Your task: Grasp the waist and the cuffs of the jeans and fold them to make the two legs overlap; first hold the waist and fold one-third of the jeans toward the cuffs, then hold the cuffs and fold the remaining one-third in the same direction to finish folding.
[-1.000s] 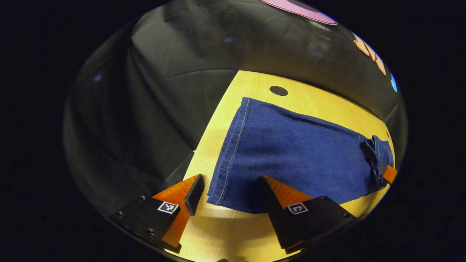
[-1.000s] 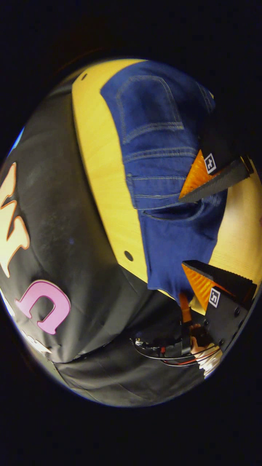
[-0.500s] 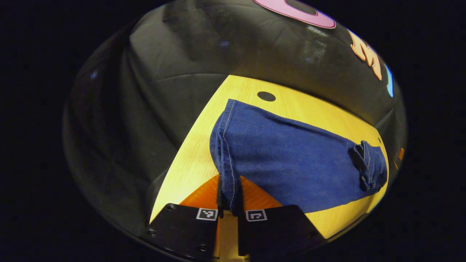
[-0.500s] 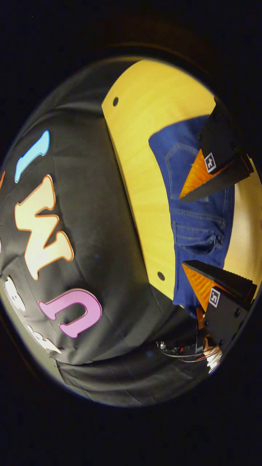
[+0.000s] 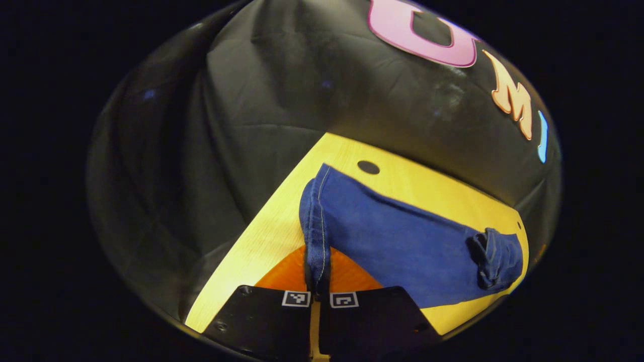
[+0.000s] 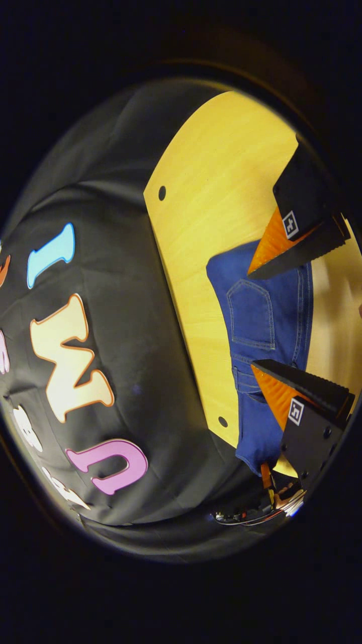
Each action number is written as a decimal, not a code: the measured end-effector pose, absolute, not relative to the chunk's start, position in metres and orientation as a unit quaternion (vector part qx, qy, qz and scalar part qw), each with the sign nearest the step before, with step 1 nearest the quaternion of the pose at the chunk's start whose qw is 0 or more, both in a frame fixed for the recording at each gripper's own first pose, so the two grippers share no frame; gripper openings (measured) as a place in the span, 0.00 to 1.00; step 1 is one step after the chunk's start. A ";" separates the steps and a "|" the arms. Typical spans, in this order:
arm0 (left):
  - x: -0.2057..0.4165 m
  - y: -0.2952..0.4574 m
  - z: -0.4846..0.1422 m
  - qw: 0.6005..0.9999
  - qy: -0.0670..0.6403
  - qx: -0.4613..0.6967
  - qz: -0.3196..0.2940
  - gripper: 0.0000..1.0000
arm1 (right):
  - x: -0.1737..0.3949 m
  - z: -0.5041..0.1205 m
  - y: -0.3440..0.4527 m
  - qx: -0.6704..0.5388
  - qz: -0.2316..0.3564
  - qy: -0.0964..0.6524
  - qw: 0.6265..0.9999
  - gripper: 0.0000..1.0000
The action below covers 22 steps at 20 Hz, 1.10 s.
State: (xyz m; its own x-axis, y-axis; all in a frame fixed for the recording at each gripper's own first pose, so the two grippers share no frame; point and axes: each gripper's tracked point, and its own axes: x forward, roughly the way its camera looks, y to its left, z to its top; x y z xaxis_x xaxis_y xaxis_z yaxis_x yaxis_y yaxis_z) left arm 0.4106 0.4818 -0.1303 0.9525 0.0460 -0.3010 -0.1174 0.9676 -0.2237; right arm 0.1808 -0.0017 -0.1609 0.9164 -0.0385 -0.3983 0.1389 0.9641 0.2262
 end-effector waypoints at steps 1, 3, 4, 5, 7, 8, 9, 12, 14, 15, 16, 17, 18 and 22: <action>0.404 0.475 -0.116 0.983 0.137 -0.119 0.034 0.00 | 0.179 -0.155 -0.009 0.130 -0.049 0.195 0.971 0.98; 0.394 0.451 -0.089 0.985 0.120 -0.120 0.016 0.00 | 0.177 -0.142 -0.027 0.137 -0.052 0.182 0.972 0.98; 0.391 0.434 -0.078 0.986 0.113 -0.120 0.008 0.00 | 0.174 -0.136 -0.038 0.140 -0.052 0.177 0.973 0.98; 0.389 0.419 -0.069 0.988 0.105 -0.117 0.000 0.00 | 0.172 -0.130 -0.050 0.140 -0.051 0.172 0.974 0.98; 0.385 0.382 -0.049 0.991 0.085 -0.108 -0.006 0.00 | 0.169 -0.125 -0.078 0.134 -0.046 0.166 0.976 0.98; 0.384 0.356 -0.037 0.991 0.079 -0.102 -0.016 0.00 | 0.164 -0.126 -0.093 0.128 -0.041 0.171 0.976 0.98; 0.383 0.334 -0.026 0.993 0.070 -0.089 -0.021 0.00 | 0.161 -0.127 -0.108 0.119 -0.037 0.176 0.976 0.98; 0.378 0.263 0.001 0.996 0.055 -0.053 -0.037 0.00 | 0.152 -0.127 -0.149 0.095 -0.021 0.187 0.978 0.98; 0.374 0.207 0.015 0.996 0.045 -0.041 -0.065 0.00 | 0.147 -0.128 -0.173 0.082 -0.014 0.191 0.978 0.98; 0.371 0.178 0.017 0.995 0.046 -0.035 -0.079 0.00 | 0.146 -0.128 -0.183 0.079 -0.012 0.192 0.978 0.98; 0.370 0.148 0.015 0.994 0.050 -0.028 -0.094 0.00 | 0.144 -0.127 -0.191 0.078 -0.009 0.193 0.978 0.98; 0.369 0.121 0.008 0.992 0.056 -0.021 -0.109 0.00 | 0.143 -0.128 -0.198 0.077 -0.007 0.193 0.978 0.98; 0.369 0.093 -0.003 0.991 0.062 -0.012 -0.122 0.00 | 0.141 -0.130 -0.206 0.076 -0.005 0.193 0.978 0.98; 0.357 0.006 -0.077 0.980 0.118 0.049 -0.156 0.00 | 0.136 -0.146 -0.218 0.077 0.005 0.204 0.976 0.98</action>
